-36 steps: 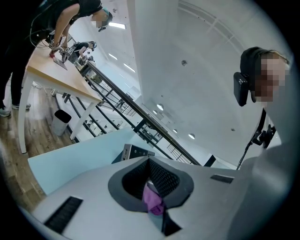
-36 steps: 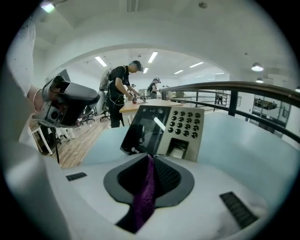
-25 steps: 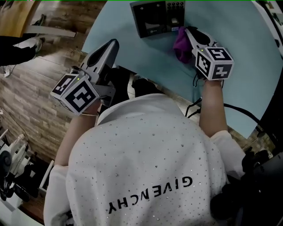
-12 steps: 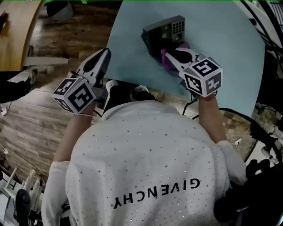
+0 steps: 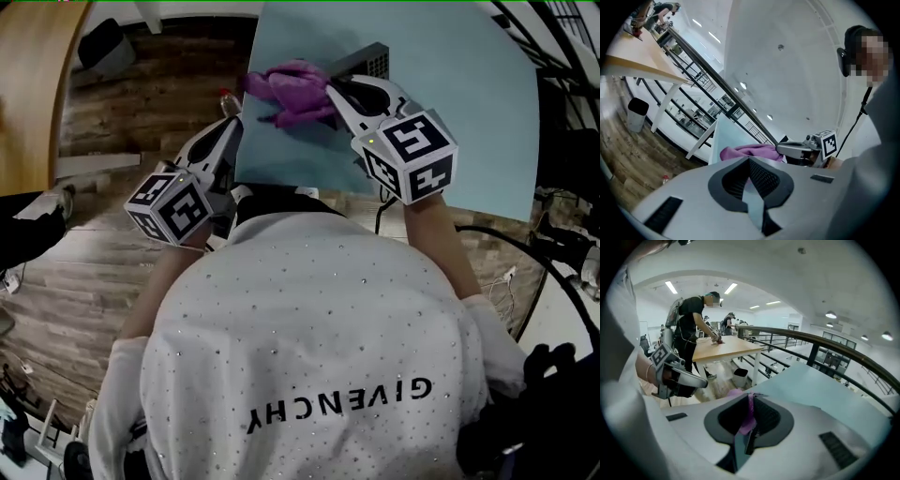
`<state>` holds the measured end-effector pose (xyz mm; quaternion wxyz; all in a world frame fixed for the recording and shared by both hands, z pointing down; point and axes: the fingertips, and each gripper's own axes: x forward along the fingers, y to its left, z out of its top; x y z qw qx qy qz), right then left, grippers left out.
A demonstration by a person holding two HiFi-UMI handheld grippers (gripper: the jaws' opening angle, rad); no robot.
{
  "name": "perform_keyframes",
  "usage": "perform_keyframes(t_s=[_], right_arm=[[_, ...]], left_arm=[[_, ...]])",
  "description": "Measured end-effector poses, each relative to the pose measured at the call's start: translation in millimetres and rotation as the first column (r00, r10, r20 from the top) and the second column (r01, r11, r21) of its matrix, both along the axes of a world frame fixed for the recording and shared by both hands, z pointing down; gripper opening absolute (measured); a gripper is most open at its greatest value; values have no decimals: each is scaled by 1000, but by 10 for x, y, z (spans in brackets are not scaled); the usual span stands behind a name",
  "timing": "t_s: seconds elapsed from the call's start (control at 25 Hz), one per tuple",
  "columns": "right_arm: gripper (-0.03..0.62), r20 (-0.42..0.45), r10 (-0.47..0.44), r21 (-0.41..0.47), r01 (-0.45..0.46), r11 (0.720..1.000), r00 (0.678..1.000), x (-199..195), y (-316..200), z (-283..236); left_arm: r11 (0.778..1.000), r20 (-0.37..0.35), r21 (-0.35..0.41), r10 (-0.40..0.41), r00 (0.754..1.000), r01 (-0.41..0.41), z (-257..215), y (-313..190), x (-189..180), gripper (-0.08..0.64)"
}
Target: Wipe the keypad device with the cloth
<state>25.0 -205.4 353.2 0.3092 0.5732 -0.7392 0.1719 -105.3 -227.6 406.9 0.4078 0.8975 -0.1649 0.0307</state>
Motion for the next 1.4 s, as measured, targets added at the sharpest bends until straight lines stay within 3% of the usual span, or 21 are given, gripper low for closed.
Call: perform_keyframes(t_s=[0.2, 0.48, 0.88, 1.0, 1.08, 1.24, 1.4], right_arm=[[40, -71, 41, -45, -44, 998, 997, 45, 142, 275], [40, -132, 51, -188, -75, 979, 990, 97, 465, 737], [40, -80, 111, -309, -131, 942, 991, 133, 769, 1126], [40, -52, 86, -335, -98, 937, 995, 87, 762, 1091], [37, 23, 62, -295, -52, 954, 998, -4, 610, 864], [35, 169, 32, -59, -22, 998, 985, -134, 46, 36], [37, 68, 67, 188, -79, 979, 995, 121, -366, -727]], left_arm=[[999, -19, 19, 30, 999, -29, -116, -114, 15, 2], [1000, -44, 22, 19, 999, -18, -212, -211, -43, 2], [1000, -19, -13, 8, 1000, -8, -2, -255, -181, 2], [1000, -14, -25, 0, 1000, -1, 49, -251, -193, 2], [1000, -24, -29, -4, 1000, 3, 55, -270, -187, 2], [1000, -48, -12, 5, 999, -5, 17, -327, -185, 2], [999, -97, 20, 33, 995, -31, -114, -267, -177, 2]])
